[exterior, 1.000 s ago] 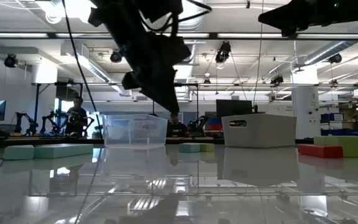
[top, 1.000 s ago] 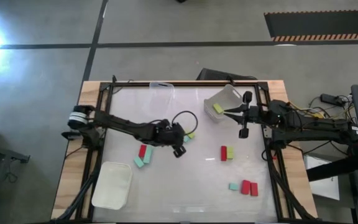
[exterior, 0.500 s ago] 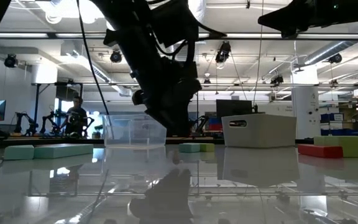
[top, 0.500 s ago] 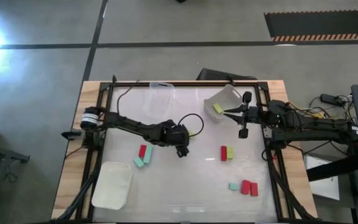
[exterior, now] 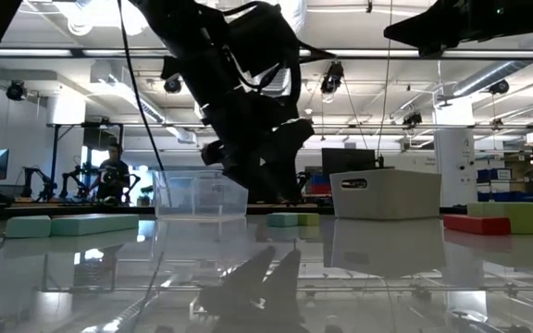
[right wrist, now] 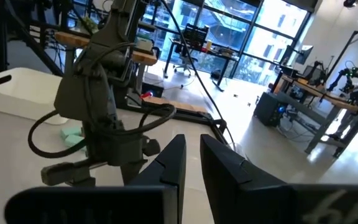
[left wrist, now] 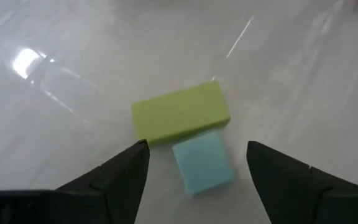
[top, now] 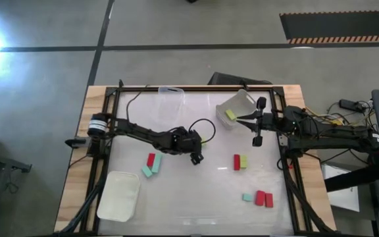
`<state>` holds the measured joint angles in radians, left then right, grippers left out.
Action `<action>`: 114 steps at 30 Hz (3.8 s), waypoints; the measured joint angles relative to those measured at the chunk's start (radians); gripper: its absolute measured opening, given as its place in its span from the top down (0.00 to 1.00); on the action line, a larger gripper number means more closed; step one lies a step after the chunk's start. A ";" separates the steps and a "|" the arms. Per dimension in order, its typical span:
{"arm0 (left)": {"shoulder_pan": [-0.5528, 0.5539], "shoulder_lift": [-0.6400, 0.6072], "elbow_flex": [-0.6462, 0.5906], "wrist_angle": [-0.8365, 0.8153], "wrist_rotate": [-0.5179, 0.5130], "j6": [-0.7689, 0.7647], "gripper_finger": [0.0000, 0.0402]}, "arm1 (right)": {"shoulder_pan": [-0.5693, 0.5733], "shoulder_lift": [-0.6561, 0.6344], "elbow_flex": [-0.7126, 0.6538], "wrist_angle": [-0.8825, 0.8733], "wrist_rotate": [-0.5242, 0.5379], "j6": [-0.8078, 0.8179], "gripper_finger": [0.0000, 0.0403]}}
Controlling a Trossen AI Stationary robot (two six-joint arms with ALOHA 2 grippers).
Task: Sort & place blocks by color
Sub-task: Put the light blue block into the transparent bin
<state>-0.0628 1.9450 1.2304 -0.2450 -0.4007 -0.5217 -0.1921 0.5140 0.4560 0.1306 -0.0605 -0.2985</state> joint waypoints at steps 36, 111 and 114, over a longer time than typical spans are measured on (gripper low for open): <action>0.028 -0.179 0.034 -0.261 0.099 0.202 0.71 | -0.001 0.007 0.000 0.001 0.001 -0.008 0.91; 0.128 -0.530 -0.008 -0.371 0.257 0.257 0.47 | -0.003 0.018 0.000 0.003 0.010 -0.016 0.91; 0.056 -0.513 -0.012 -0.387 0.253 0.233 0.47 | -0.003 0.018 0.000 0.002 0.010 -0.010 0.91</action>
<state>-0.0064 1.4320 1.2185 -0.6323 -0.1475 -0.2885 -0.1947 0.5320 0.4557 0.1326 -0.0507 -0.3090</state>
